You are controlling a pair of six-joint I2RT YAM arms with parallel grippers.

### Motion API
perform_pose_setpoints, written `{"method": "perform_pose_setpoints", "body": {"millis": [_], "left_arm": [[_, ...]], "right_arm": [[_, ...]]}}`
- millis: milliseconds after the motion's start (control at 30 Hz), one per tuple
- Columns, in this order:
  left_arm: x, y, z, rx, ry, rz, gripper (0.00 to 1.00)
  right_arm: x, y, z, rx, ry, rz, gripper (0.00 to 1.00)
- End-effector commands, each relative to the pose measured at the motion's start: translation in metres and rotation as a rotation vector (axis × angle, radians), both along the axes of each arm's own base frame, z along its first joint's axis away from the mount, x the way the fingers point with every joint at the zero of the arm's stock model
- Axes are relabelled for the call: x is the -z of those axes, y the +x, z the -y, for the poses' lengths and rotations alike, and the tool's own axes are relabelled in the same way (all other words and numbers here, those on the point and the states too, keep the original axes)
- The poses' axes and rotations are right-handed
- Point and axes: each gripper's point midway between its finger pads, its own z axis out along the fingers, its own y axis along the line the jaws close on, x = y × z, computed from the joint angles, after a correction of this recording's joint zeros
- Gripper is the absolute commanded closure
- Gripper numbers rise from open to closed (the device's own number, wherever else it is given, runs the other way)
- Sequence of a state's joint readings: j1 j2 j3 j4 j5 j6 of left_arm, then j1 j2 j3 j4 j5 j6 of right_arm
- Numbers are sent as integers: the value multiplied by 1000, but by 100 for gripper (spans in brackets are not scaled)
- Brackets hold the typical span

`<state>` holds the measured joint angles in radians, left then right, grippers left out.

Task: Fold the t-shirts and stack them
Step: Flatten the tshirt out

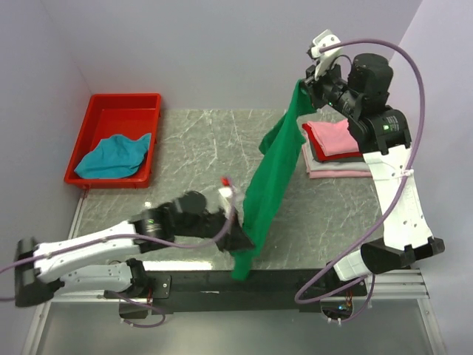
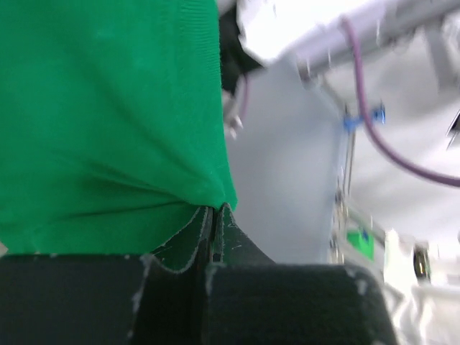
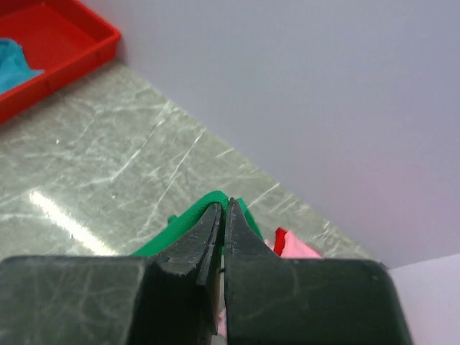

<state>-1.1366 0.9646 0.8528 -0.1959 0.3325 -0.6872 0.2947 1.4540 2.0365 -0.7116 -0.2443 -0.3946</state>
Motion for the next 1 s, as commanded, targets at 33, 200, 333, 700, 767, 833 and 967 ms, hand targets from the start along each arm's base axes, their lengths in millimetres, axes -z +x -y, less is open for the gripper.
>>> {"method": "perform_pose_setpoints", "body": {"millis": [33,200,333,700,767,833,967], "left_arm": [[4,-41,56,155,-82,-47,99],[39,-44,105,196,-33,-39,99],[42,-19,93,50,-21,23,99],[-3,-16,25,-51,-123,109,99],[-14,-20,26,-20,-144,131,99],[-47,-21,26,-3,-184,175,99],[-92,-3,5,-115,-194,258,100]], "right_arm": [[40,22,-4,11,-32,-69,100],[73,25,-27,-76,-34,-173,100],[89,11,-50,-149,-60,-212,100],[38,-38,-121,-360,22,-124,100],[24,-44,-119,-368,40,-100,100],[-1,-54,-109,-350,63,-39,100],[-31,-56,-97,-296,95,46,100]]}}
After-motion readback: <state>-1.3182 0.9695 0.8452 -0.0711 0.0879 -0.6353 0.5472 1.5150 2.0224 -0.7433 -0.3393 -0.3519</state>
